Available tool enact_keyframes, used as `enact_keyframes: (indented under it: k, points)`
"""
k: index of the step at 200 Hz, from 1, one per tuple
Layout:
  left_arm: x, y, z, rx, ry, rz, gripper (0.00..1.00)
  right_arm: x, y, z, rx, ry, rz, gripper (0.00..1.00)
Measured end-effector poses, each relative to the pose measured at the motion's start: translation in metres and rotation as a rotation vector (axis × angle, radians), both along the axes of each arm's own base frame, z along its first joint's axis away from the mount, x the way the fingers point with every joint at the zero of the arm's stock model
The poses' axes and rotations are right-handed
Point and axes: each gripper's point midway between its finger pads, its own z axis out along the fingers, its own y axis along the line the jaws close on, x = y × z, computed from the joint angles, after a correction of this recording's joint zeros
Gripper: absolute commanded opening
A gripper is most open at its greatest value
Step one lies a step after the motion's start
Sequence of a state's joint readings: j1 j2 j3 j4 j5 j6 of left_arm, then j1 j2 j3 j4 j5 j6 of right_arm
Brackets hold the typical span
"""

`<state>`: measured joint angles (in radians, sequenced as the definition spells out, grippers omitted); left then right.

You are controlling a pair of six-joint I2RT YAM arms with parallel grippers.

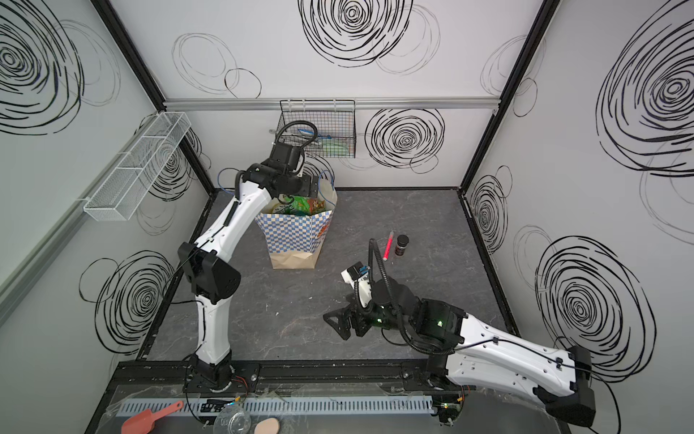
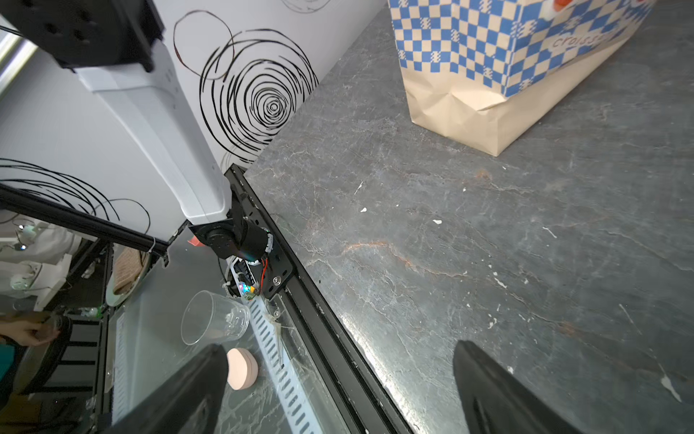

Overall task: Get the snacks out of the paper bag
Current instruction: 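Grasp the green chip packet in the bag with left gripper while right arm advances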

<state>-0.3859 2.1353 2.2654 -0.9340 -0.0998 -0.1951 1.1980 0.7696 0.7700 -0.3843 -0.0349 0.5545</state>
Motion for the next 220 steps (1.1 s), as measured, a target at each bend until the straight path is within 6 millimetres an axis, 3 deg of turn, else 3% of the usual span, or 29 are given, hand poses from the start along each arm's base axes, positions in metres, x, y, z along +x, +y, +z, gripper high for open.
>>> enact_keyframes:
  k: [13, 31, 100, 161, 185, 220]
  points:
    - [-0.006, 0.006, -0.036, 0.044, 0.086, 0.002, 0.98, -0.001, -0.006, 0.009, 0.036, -0.001, -0.013, 0.97]
    - [-0.014, 0.014, -0.061, 0.074, 0.147, 0.007, 0.98, -0.002, -0.011, 0.015, 0.062, 0.001, -0.026, 0.97]
    - [-0.011, 0.027, -0.097, 0.066, 0.181, 0.021, 0.97, -0.001, -0.011, 0.007, 0.033, 0.019, -0.042, 0.97]
    - [-0.009, 0.026, -0.126, 0.038, 0.186, 0.007, 1.0, 0.012, -0.022, 0.01, 0.021, -0.015, -0.134, 0.97]
    - [-0.005, 0.028, -0.133, 0.036, 0.186, 0.009, 0.92, 0.015, -0.025, 0.016, 0.03, -0.026, -0.157, 0.97]
    - [-0.003, 0.024, -0.136, 0.027, 0.183, -0.01, 0.58, 0.024, -0.034, 0.02, 0.033, -0.046, -0.222, 0.97]
